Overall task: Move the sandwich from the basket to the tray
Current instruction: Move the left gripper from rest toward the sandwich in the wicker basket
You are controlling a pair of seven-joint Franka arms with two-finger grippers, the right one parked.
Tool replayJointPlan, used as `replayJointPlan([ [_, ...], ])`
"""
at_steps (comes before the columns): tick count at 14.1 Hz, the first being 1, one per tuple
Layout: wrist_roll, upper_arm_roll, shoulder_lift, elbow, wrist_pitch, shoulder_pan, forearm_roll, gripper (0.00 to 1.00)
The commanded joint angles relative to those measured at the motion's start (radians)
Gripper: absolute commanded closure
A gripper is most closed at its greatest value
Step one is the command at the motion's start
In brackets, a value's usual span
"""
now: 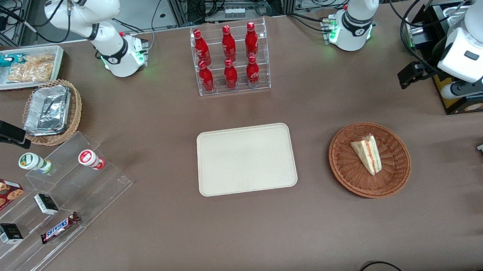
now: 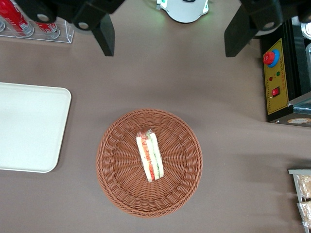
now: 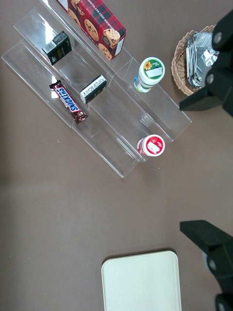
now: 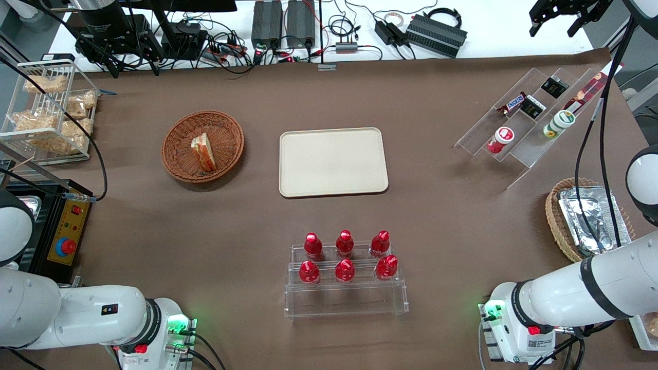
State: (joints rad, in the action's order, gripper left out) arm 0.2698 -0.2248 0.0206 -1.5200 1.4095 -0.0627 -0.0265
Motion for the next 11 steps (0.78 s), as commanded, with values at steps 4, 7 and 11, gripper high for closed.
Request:
replayJointPlan([
  [4, -0.012, -0.015, 0.053, 0.026, -0.040, -0.016, -0.013, 0.00],
  [7, 0.008, -0.004, 0.172, 0.027, -0.035, -0.037, -0.006, 0.00],
  [11, 0.014, 0.007, 0.277, -0.084, 0.093, -0.072, -0.026, 0.00],
])
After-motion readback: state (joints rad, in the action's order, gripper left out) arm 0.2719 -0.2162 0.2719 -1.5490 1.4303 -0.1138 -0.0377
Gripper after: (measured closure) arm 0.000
